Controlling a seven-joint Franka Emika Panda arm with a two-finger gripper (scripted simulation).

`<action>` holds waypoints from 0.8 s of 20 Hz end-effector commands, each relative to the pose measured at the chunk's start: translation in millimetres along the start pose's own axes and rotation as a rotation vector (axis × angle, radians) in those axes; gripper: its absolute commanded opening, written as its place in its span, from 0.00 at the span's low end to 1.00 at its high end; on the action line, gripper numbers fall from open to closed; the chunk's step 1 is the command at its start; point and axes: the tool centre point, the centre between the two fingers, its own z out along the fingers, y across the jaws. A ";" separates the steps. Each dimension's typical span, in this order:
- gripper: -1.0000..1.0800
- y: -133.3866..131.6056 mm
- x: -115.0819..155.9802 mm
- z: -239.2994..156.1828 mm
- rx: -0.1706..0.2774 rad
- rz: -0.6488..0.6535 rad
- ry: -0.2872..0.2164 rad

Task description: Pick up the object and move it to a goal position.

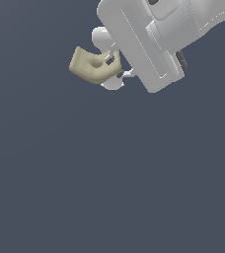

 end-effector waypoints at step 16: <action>0.00 37.6 9.8 -36.1 0.001 -0.006 -0.001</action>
